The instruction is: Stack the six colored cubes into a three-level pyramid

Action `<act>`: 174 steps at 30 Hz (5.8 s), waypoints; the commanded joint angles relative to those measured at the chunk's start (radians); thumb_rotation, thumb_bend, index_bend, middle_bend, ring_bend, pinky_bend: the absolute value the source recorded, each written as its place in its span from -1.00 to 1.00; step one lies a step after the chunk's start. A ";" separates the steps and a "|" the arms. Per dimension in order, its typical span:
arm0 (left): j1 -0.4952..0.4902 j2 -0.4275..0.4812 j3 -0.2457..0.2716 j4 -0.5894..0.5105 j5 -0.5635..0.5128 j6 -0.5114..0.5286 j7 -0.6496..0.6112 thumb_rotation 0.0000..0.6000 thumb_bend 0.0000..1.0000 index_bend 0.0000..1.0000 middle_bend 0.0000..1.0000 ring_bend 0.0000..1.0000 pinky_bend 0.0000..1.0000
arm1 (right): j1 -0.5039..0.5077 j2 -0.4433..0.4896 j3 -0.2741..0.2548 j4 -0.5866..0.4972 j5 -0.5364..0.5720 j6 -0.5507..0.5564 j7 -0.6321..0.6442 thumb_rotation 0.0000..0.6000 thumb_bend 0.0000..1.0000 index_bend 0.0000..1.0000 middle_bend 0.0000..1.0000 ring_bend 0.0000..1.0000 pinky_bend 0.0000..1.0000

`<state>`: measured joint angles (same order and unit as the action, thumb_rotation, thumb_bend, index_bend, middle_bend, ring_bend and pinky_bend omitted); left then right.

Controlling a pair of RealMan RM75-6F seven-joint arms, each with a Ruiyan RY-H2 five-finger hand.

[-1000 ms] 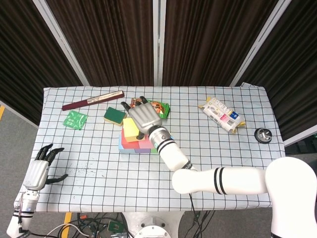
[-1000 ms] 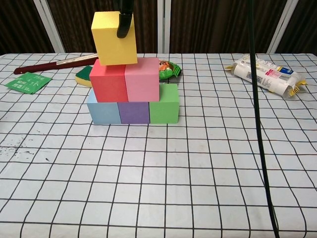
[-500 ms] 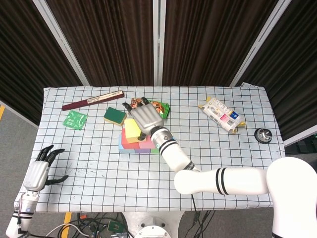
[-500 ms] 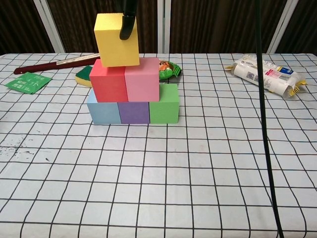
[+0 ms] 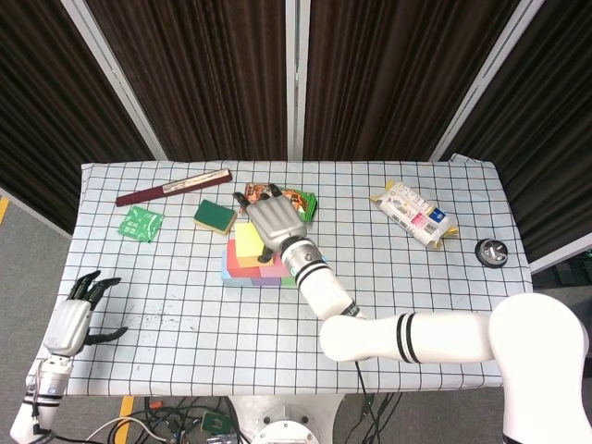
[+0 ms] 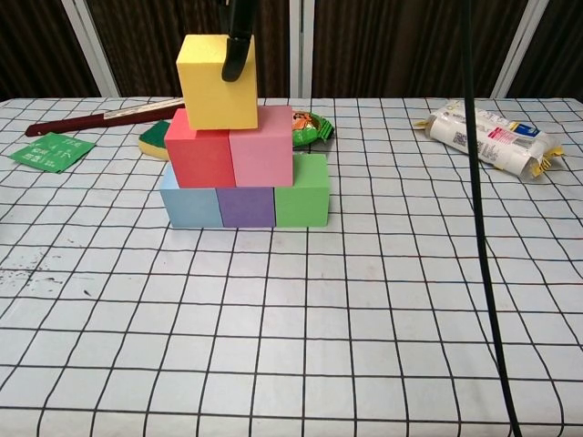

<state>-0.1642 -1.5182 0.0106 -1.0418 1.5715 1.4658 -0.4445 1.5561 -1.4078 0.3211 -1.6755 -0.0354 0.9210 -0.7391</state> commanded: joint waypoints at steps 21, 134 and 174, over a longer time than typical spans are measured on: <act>-0.004 0.001 0.000 0.011 0.001 -0.002 -0.019 1.00 -1.00 -0.61 -0.56 -0.88 -0.82 | 0.089 -0.039 0.042 0.040 0.205 0.093 -0.121 1.00 -0.88 -1.00 0.24 -0.67 -1.00; -0.017 0.008 -0.028 0.002 0.006 0.038 -0.007 1.00 -1.00 -0.61 -0.56 -0.88 -0.82 | 0.002 0.044 0.134 -0.102 0.205 0.095 -0.170 1.00 -1.00 -1.00 -0.71 -1.00 -1.00; 0.040 0.160 0.007 -0.267 -0.005 0.055 0.430 1.00 -1.00 -0.83 -0.84 -1.00 -0.90 | -1.398 0.155 -0.469 0.253 -1.484 0.785 0.665 1.00 -1.00 -1.00 -1.00 -1.00 -1.00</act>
<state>-0.1270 -1.3575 0.0147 -1.3062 1.5646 1.5193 -0.0208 0.1724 -1.2368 -0.1565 -1.4443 -1.5023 1.7005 -0.0947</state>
